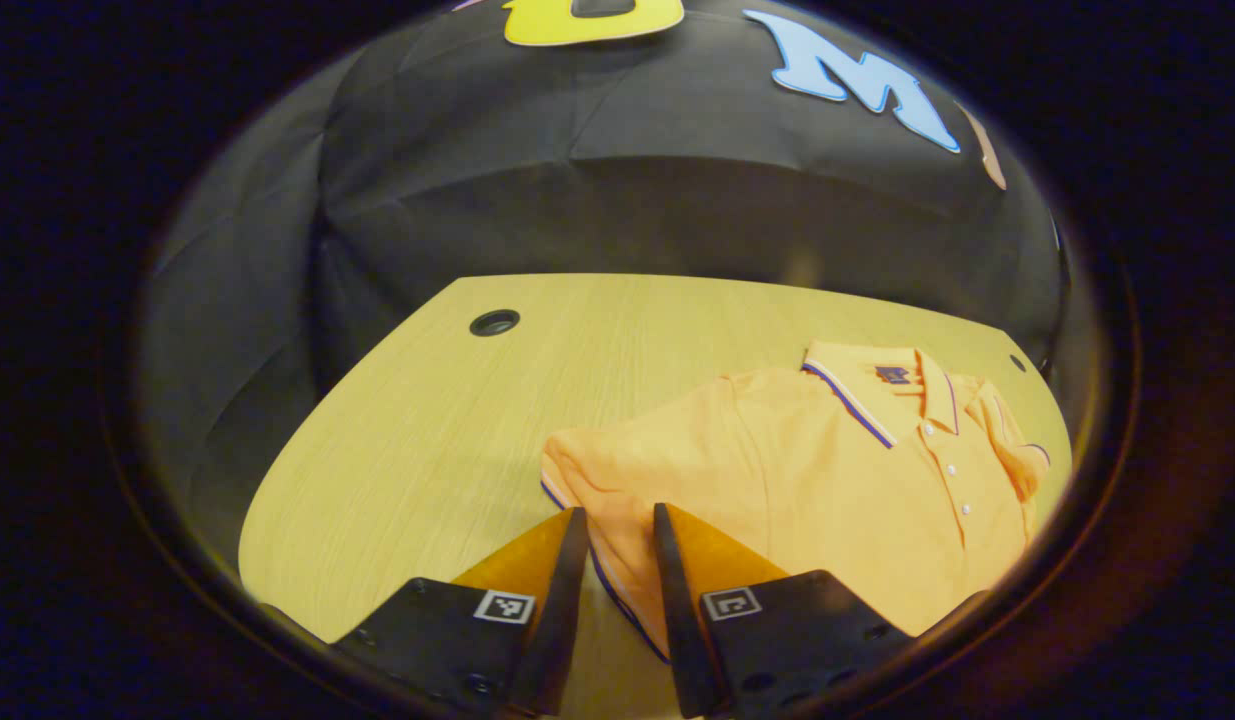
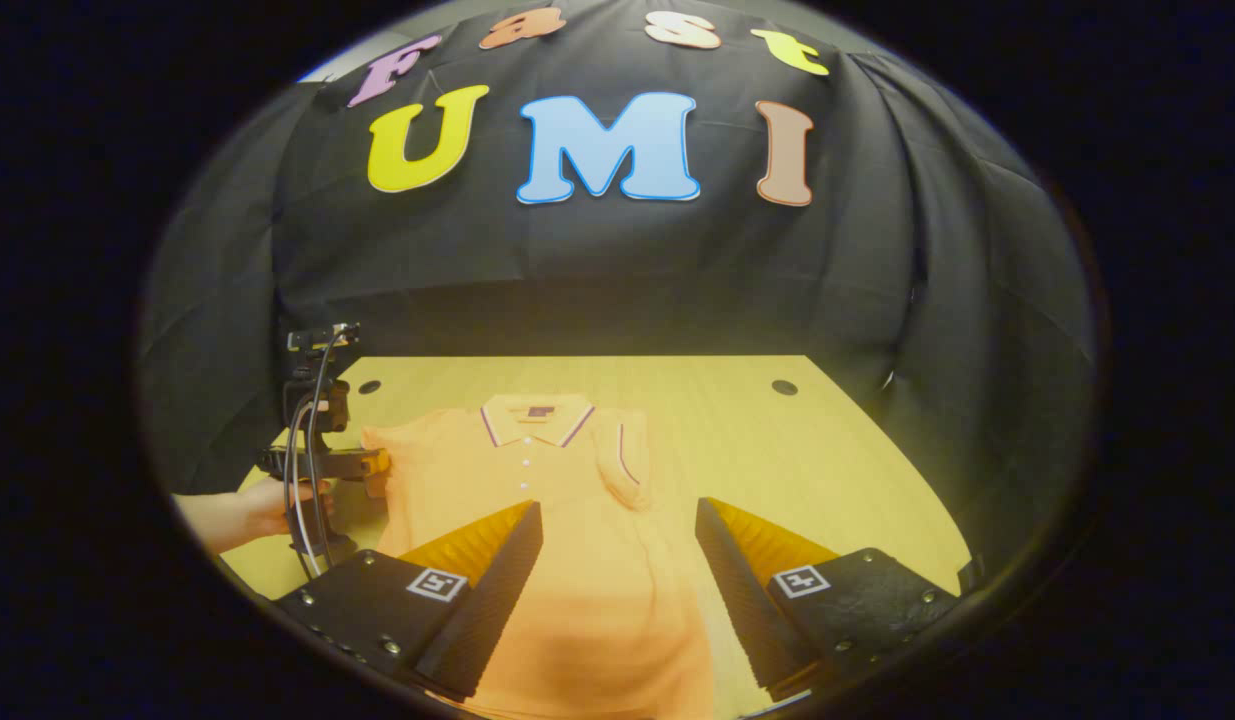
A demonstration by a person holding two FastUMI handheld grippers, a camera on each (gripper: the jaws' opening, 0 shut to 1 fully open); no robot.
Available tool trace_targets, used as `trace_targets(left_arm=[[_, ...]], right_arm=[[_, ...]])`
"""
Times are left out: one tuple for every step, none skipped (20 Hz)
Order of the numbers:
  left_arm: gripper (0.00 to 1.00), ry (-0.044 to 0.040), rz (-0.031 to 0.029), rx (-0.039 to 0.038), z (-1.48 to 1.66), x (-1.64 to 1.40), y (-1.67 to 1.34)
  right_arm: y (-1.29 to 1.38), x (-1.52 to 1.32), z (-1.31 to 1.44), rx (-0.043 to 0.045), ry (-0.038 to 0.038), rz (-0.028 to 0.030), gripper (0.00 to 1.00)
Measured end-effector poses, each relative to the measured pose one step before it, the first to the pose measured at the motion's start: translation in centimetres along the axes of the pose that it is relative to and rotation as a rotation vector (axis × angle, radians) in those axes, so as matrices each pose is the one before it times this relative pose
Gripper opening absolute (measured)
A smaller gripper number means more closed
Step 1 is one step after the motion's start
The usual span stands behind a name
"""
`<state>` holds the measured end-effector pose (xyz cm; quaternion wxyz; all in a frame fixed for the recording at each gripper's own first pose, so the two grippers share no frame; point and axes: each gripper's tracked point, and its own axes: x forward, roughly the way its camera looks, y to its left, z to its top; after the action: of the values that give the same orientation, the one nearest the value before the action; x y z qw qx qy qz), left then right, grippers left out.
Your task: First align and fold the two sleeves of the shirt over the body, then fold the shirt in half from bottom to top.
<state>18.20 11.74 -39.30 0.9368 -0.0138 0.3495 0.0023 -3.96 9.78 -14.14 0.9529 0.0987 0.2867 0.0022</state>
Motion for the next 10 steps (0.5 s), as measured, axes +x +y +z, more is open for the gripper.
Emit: trace_targets(left_arm=[[0.25,0.0112,-0.01759,0.02458,0.008,0.105,-0.175],[0.21,0.00165,-0.00831,0.01186,0.116,-0.03,-0.065],[0.11,0.00472,-0.00625,0.0052,0.063,-0.238,-0.254],[0.1,-0.00277,0.00105,0.00193,0.048,-0.153,-0.131],[0.11,-0.01351,-0.00489,-0.00619,0.482,-0.336,-0.307],[0.11,-0.02506,-0.00776,-0.00698,0.851,-0.539,-0.604],[0.1,-0.0333,-0.02206,0.00731,1.266,-0.665,-1.214],[0.1,-0.02303,-0.02296,0.0213,0.9,-0.419,-1.215],[0.1,-0.01704,-0.01639,0.01725,0.66,-0.19,-1.07],[0.1,-0.0132,-0.02318,0.0238,0.565,-0.174,-1.493]], right_arm=[[0.161,0.073,-0.424,-0.0038,0.01387,0.00542,0.95],[-0.044,-0.139,0.0,-0.00691,-0.00079,-0.00259,0.96],[-0.158,-0.227,0.15,-0.00747,-0.00397,-0.00622,0.96],[-0.141,-0.133,0.016,-0.00749,-0.00489,-0.00584,0.96],[-0.224,-0.238,0.075,-0.00654,-0.00327,-0.00818,0.96],[-0.321,-0.186,-0.058,-0.00678,-0.00095,-0.00983,0.96],[-0.284,-0.228,-0.064,0.00254,0.00005,-0.0077,0.96],[-0.064,-0.068,-0.322,0.01212,0.0073,-0.00057,0.96],[0.035,-0.099,-0.241,0.00964,0.00482,0.00028,0.96],[-0.097,-0.178,-0.361,0.00749,0.00562,-0.00408,0.96]])
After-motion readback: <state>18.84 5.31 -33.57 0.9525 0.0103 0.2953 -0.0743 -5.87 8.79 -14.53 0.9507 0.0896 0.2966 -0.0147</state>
